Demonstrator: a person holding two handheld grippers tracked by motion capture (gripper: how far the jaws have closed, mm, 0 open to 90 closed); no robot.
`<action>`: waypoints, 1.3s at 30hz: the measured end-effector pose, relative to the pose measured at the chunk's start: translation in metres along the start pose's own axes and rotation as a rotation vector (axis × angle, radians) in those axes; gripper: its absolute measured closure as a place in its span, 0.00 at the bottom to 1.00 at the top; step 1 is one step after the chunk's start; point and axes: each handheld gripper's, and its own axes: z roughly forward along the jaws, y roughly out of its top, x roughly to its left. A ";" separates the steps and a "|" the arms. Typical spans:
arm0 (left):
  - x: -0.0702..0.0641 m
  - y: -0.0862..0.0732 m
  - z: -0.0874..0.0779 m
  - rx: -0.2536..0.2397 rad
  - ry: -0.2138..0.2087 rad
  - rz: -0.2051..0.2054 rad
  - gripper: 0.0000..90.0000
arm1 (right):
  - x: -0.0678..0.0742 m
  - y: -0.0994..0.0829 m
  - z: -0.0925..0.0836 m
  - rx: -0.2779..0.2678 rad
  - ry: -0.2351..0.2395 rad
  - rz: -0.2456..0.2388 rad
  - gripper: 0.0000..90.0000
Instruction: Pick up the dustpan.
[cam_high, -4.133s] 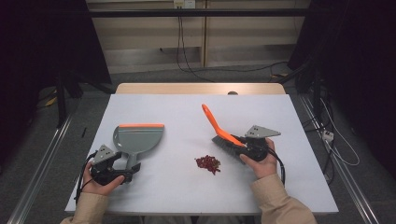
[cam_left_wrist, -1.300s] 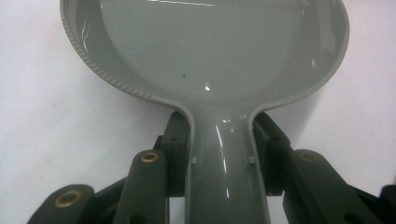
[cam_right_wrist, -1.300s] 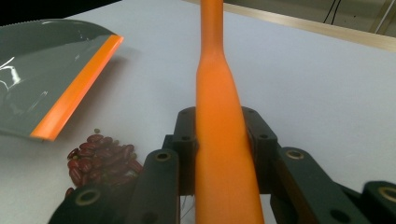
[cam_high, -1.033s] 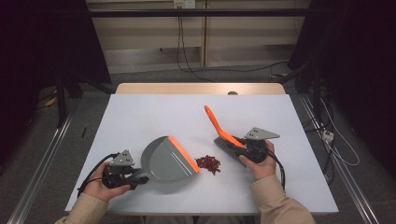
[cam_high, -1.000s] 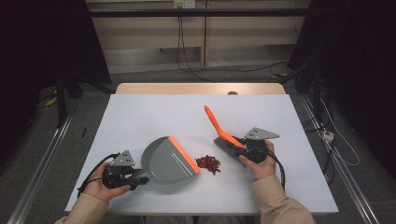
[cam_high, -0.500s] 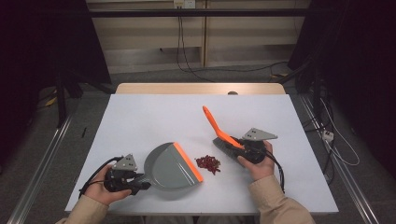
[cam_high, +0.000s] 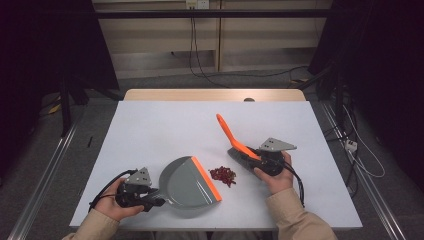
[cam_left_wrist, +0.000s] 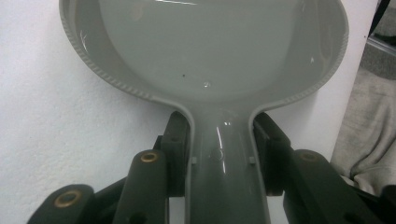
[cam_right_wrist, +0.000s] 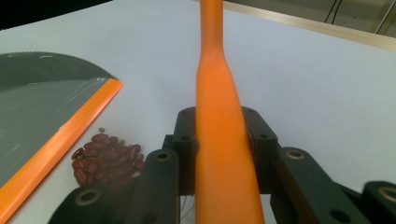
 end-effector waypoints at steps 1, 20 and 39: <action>0.000 0.000 -0.001 0.006 -0.003 0.010 0.70 | 0.000 0.000 0.000 0.001 0.001 0.000 0.79; -0.002 -0.001 0.002 -0.022 -0.003 0.019 0.63 | 0.005 -0.001 -0.001 -0.001 -0.009 -0.009 0.79; -0.004 0.003 0.004 -0.001 -0.051 0.028 0.70 | 0.030 -0.003 0.001 -0.005 -0.086 -0.049 0.79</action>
